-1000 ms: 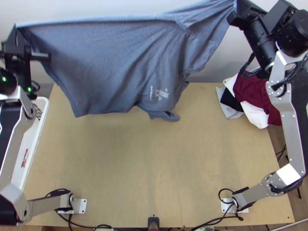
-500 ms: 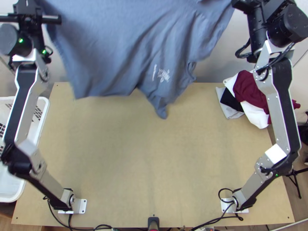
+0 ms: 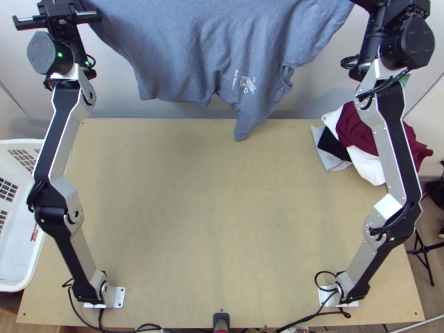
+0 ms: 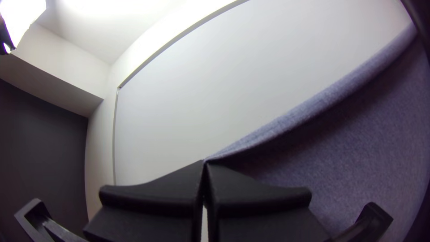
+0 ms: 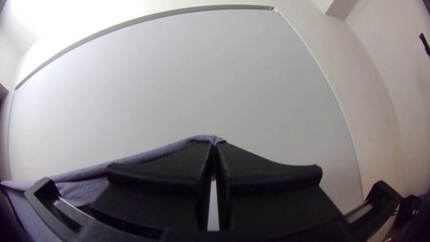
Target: Fold the t-shirt
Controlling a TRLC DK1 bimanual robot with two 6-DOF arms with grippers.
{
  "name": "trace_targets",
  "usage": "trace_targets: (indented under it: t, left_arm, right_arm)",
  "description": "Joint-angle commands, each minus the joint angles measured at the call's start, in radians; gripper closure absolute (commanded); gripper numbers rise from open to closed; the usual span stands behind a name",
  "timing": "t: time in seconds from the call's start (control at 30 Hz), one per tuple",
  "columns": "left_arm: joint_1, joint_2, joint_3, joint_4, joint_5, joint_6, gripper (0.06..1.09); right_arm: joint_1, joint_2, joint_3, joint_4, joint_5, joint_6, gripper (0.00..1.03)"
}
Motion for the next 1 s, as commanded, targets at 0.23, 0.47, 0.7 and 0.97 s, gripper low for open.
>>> trace_targets:
  t: [0.23, 0.47, 0.7, 0.97]
  left_arm:
    - [0.020, -0.220, -0.231, -0.013, -0.041, 0.001, 1.05]
    - [0.020, -0.520, -0.596, -0.006, 0.031, -0.005, 1.05]
    - [0.024, -0.824, -0.846, -0.032, 0.045, -0.048, 1.05]
    - [-0.080, -1.223, -1.110, -0.226, 0.043, -0.068, 1.05]
  right_arm:
    - [0.085, -0.213, -0.178, -0.030, 0.024, -0.099, 1.00]
    - [0.123, -0.439, -0.373, -0.140, 0.001, -0.100, 1.00]
    - [0.166, -0.690, -0.442, -0.407, -0.069, -0.094, 1.00]
    - [0.111, -0.976, -0.655, -0.567, -0.117, -0.030, 1.00]
